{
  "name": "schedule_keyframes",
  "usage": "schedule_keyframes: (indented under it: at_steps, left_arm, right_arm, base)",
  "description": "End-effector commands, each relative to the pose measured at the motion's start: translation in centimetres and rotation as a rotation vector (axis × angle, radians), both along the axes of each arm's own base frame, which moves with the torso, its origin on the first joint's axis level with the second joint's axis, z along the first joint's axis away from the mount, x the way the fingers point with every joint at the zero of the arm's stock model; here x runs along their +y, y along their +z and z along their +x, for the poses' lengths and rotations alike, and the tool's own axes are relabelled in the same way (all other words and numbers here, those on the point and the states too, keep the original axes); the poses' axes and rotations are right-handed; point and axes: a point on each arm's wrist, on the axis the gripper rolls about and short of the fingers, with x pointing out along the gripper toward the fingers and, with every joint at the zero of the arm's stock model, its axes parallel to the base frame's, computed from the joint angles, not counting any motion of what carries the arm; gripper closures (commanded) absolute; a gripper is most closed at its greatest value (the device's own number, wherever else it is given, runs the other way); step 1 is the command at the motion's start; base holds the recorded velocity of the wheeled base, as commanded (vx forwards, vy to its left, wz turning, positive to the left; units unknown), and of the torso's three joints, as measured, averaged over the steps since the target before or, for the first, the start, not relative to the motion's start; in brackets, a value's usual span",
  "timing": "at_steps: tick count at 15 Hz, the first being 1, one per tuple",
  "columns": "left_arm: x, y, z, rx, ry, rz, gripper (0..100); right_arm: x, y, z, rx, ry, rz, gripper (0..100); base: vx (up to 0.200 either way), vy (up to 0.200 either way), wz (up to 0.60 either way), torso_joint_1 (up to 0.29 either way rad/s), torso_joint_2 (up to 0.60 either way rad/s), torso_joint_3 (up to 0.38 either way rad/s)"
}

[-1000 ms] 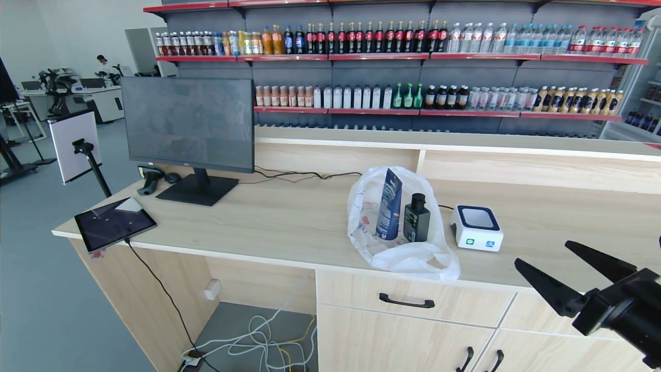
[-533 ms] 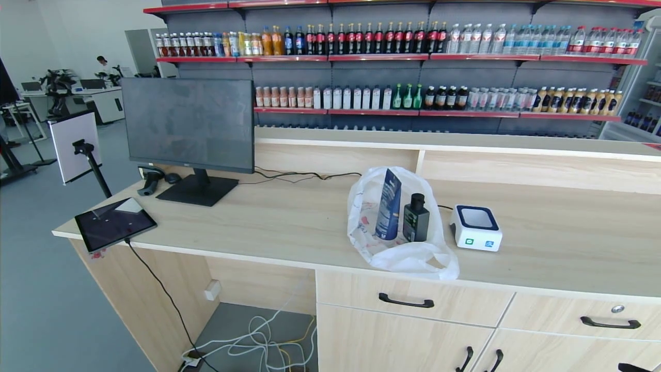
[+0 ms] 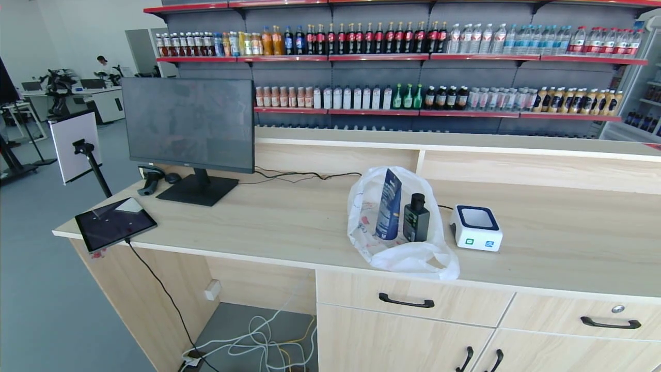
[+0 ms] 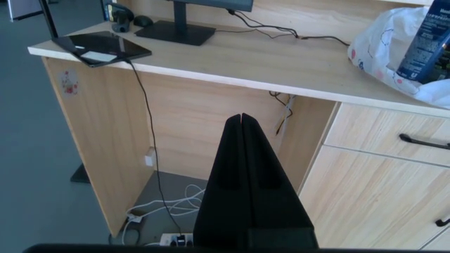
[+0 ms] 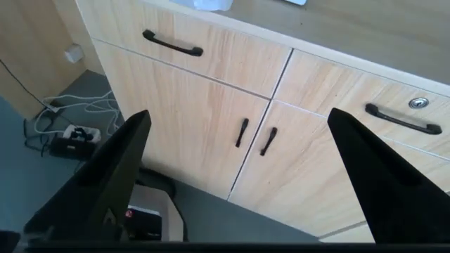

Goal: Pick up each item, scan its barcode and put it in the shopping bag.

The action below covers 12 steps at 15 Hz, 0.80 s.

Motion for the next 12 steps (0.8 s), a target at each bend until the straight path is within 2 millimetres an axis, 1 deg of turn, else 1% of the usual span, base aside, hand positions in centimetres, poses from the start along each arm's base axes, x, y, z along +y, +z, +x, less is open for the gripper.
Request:
schedule_keyframes:
  at_steps: [1, 3, 6, 11, 12]
  left_arm:
    - [0.0, 0.0, 0.0, 0.0, 0.0, 0.001, 100]
    - [0.0, 0.0, 0.0, 0.0, 0.0, 0.001, 100]
    - [0.0, 0.0, 0.0, 0.0, 0.0, 0.001, 100]
    - [0.0, 0.0, 0.0, 0.0, 0.0, -0.001, 100]
    - [0.0, 0.0, 0.0, 0.0, 0.0, 0.001, 100]
  right_arm:
    - [0.01, -0.12, -1.0, -0.125, -0.024, 0.003, 0]
    - [0.08, -0.22, -1.44, -0.186, -0.063, -0.006, 0]
    - [-0.04, 0.23, -1.39, -0.238, -0.116, -0.015, 0]
    - [-0.03, 0.09, -1.39, -0.223, -0.114, 0.004, 0]
    - [-0.04, -0.29, -1.43, -0.186, -0.122, 0.042, 0]
  base:
    - [0.0, 0.0, 0.0, 0.0, 0.0, 0.0]
    - [0.0, 0.0, 0.0, 0.0, 0.0, 0.0]
    - [0.0, 0.0, 0.0, 0.0, 0.0, 0.0]
    - [0.0, 0.0, 0.0, 0.0, 0.0, 0.0]
    - [0.0, 0.0, 0.0, 0.0, 0.0, 0.0]
